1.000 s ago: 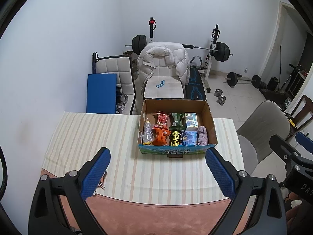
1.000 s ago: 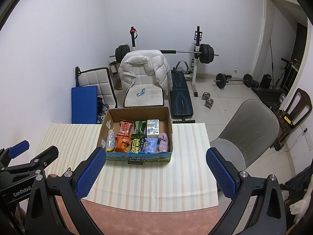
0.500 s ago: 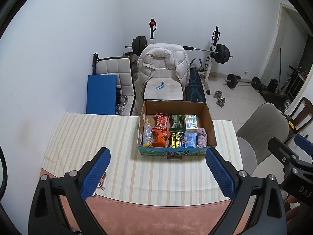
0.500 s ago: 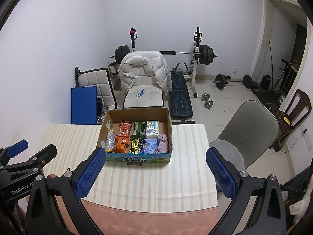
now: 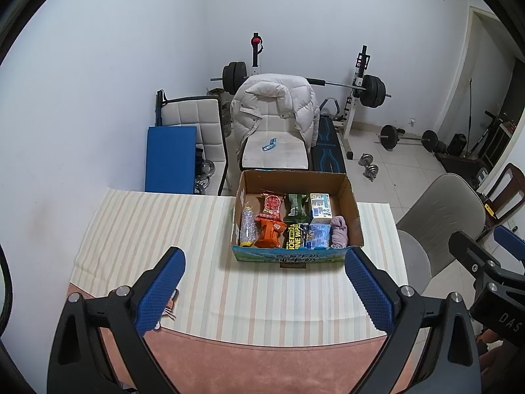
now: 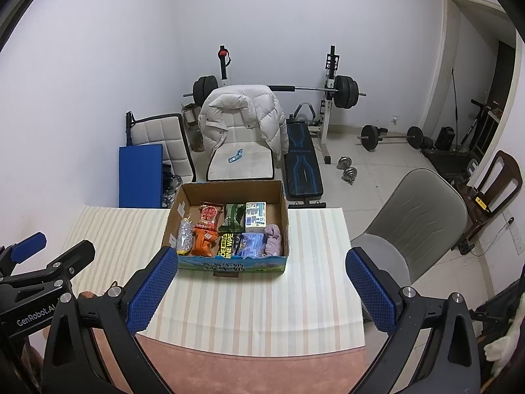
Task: Organize soft objects
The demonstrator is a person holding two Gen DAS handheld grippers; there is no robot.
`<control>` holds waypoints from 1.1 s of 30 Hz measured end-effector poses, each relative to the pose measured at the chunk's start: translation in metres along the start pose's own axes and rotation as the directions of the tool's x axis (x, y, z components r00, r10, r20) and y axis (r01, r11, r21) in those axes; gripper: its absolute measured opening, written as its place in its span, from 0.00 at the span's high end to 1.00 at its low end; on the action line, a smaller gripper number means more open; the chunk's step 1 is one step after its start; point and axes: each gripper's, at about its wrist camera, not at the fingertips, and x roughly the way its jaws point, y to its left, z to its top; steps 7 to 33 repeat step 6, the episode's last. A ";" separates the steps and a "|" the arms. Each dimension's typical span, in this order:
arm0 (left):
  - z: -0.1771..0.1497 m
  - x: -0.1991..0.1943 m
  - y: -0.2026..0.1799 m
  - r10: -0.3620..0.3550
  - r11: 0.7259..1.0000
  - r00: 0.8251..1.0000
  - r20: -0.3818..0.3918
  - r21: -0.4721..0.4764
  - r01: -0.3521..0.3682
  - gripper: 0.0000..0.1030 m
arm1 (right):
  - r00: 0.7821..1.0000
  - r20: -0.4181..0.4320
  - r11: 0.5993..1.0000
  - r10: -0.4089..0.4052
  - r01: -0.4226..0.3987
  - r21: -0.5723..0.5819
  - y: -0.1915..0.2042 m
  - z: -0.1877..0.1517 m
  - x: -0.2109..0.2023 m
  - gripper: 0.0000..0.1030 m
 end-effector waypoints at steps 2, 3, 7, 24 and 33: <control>0.000 0.000 0.000 0.000 1.000 1.000 0.002 0.000 0.000 0.03 | 1.000 0.003 1.000 -0.005 0.005 -0.004 0.001 0.001 0.000 0.00; 0.001 -0.001 0.001 0.003 1.000 1.000 0.005 0.000 -0.003 0.03 | 1.000 0.004 1.000 -0.004 0.005 -0.004 0.001 0.001 -0.001 0.00; 0.002 -0.002 0.002 0.005 1.000 1.000 0.012 -0.002 -0.005 0.03 | 1.000 0.003 1.000 -0.005 0.005 -0.004 0.001 0.001 0.000 0.00; 0.002 -0.002 0.002 0.005 1.000 1.000 0.012 -0.002 -0.005 0.03 | 1.000 0.003 1.000 -0.005 0.005 -0.004 0.001 0.001 0.000 0.00; 0.002 -0.002 0.002 0.005 1.000 1.000 0.012 -0.002 -0.005 0.03 | 1.000 0.003 1.000 -0.005 0.005 -0.004 0.001 0.001 0.000 0.00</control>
